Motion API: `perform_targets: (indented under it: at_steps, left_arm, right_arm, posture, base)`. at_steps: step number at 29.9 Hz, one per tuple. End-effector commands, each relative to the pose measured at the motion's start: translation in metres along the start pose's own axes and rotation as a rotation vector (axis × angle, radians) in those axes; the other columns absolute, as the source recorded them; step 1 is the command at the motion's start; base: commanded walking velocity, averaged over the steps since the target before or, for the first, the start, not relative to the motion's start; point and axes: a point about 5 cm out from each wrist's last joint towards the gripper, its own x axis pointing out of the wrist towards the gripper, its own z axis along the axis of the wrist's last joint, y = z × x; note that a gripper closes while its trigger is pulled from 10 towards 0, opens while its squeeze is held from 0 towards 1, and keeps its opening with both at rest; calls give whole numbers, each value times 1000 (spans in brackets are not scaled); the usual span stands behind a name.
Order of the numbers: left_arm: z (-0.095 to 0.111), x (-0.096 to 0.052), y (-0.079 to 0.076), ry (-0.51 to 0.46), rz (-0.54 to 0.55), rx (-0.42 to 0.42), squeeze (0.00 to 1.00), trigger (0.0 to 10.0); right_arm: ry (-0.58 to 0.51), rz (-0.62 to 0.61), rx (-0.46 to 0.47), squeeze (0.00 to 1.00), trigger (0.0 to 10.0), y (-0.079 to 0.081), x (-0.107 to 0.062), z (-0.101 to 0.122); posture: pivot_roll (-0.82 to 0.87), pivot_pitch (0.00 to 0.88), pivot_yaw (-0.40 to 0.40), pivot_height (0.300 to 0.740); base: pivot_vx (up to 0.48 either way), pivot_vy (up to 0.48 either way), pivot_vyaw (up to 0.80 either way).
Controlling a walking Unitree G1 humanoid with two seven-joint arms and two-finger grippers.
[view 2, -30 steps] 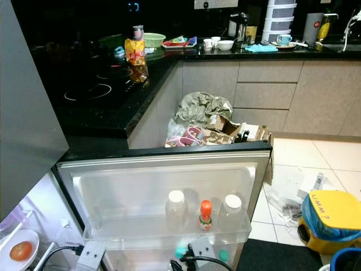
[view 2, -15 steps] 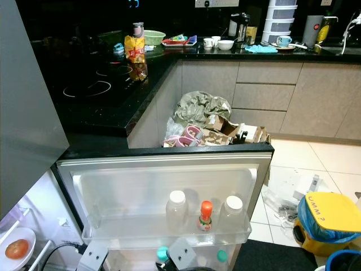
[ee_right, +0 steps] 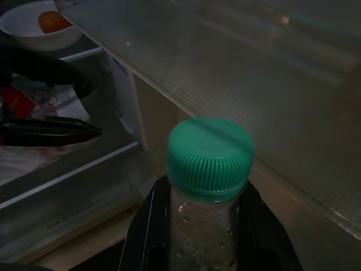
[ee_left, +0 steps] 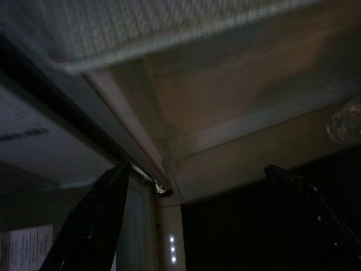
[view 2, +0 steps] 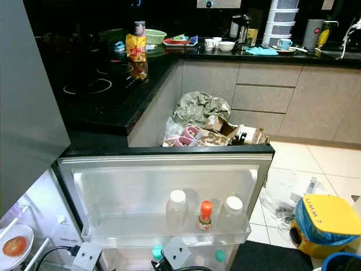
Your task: Restocking fridge
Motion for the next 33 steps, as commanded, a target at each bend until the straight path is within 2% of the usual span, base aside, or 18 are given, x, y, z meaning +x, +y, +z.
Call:
perform_targets:
  at_steps: [1,5,7,10,19,25,33]
  left_arm:
    - [0,0,-4,-2,-13,-11,0,10000]
    - [2,1,-5,-6,-19,-5,0,10000]
    - [3,1,-5,-7,-27,4,0,10000]
    - [4,2,-4,-8,-28,8,0,10000]
    - [5,3,-9,-13,-35,14,0,10000]
    - [6,2,-10,-20,-42,21,0,10000]
    - [10,1,-12,-59,-105,8,0,10000]
  right_arm:
    - [-32,-54,9,0,10000,-5,-2,2]
    - [-29,-88,27,0,10000,-9,-3,1]
    - [-35,-101,54,0,10000,-11,-4,0]
    - [-32,-105,49,0,10000,-11,-4,0]
    - [-49,-128,42,0,10000,-15,-5,2]
    - [-55,-125,38,0,10000,-15,-5,4]
    - [-75,-132,41,0,10000,-14,-5,5]
  posture:
    - [-18,108,6,740]
    - [-16,111,10,740]
    - [-17,112,14,725]
    - [-21,114,17,710]
    - [-23,118,17,710]
    - [-21,118,14,692]
    - [-23,121,16,692]
  base:
    - [0,0,0]
    - [0,0,0]
    - [0,0,0]
    - [0,0,0]
    - [0,0,0]
    - [0,0,0]
    - [0,0,0]
